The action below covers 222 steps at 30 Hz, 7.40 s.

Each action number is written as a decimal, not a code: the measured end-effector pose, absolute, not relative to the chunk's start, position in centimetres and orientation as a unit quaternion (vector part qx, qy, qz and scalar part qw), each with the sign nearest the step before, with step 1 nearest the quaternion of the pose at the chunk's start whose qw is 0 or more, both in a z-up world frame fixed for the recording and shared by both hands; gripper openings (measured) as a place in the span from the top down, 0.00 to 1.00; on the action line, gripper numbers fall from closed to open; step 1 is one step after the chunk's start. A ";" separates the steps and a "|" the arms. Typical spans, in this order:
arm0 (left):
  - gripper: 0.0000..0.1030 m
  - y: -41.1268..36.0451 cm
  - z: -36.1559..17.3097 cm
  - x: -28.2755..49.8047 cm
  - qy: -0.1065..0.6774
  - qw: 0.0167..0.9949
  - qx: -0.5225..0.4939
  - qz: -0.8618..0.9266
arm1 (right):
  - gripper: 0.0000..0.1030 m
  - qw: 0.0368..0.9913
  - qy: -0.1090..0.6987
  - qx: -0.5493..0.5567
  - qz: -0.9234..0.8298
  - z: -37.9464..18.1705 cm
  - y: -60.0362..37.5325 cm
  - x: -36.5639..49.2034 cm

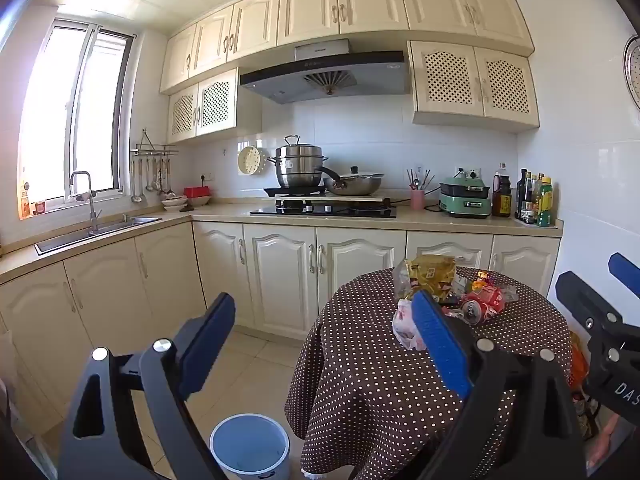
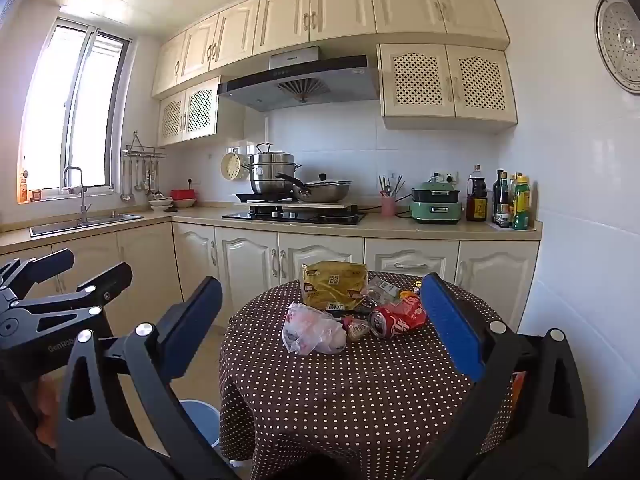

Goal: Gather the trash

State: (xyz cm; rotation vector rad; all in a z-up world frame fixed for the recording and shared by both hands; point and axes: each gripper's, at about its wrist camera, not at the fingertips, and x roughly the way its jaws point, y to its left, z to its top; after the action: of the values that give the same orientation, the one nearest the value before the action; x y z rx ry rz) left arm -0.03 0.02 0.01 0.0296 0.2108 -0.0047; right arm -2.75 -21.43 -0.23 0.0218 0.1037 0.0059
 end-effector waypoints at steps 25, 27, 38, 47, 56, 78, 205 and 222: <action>0.14 0.4 -0.6 0.1 0.110 0.994 0.013 -0.002 | 0.06 0.998 0.054 0.015 0.003 -0.6 -21.3 -2.6; 0.14 0.3 -0.6 0.2 0.110 0.994 0.012 -0.002 | 0.06 0.998 0.053 0.015 0.004 -0.7 -21.3 -2.6; 0.14 0.3 -0.7 0.4 0.111 0.994 0.012 -0.001 | 0.06 0.998 0.054 0.016 0.004 -0.7 -21.3 -2.6; 0.14 0.3 -0.8 0.3 0.112 0.994 0.011 -0.001 | 0.06 0.998 0.057 0.014 0.006 -0.8 -21.2 -2.4; 0.14 0.5 -1.4 0.6 0.119 0.993 0.009 -0.001 | 0.06 0.998 0.064 0.017 0.007 -1.2 -21.0 -1.9; 0.14 2.2 -2.2 2.1 0.137 0.991 0.006 0.010 | 0.06 0.998 0.063 0.020 0.013 -2.4 -19.9 -0.2; 0.68 17.4 -12.6 19.0 0.259 0.946 -0.195 0.027 | 0.93 0.973 0.222 0.043 0.037 -5.5 -13.3 27.8; 0.68 19.3 -14.6 19.4 0.281 0.937 -0.198 0.059 | 0.93 0.953 0.236 0.016 0.191 -6.5 -3.2 26.5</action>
State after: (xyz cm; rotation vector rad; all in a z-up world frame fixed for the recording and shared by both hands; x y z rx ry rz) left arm 19.37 19.29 -14.64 -0.4048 0.5750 0.1206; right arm 26.53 -3.19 -6.54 0.0328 0.4788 0.3886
